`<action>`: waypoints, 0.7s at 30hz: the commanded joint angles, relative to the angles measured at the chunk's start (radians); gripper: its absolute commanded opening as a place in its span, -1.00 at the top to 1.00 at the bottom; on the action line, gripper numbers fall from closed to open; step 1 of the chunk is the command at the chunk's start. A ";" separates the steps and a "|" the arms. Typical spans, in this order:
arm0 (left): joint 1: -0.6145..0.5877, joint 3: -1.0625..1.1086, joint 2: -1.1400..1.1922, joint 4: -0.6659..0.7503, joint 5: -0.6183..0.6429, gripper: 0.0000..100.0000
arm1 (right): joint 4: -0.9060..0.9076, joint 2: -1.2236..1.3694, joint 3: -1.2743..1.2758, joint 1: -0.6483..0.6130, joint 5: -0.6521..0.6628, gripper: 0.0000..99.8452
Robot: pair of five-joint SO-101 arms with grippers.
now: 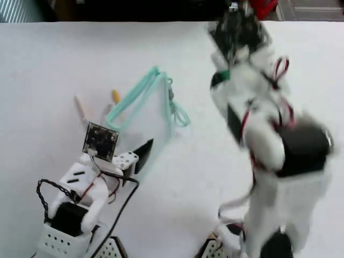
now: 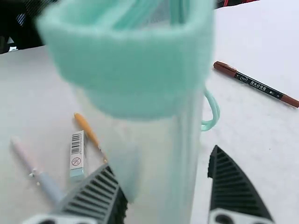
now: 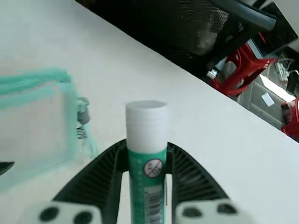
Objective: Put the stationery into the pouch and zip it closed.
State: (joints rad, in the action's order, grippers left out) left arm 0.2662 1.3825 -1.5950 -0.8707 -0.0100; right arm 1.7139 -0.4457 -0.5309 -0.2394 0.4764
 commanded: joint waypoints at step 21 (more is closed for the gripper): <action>0.001 -0.006 -0.005 0.021 0.015 0.50 | -0.292 -0.524 0.554 -0.081 -0.183 0.96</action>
State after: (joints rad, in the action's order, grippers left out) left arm 0.2662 1.3825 -1.5950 -0.8707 -0.0100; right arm 1.4592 -0.9659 0.0276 -0.3161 0.3537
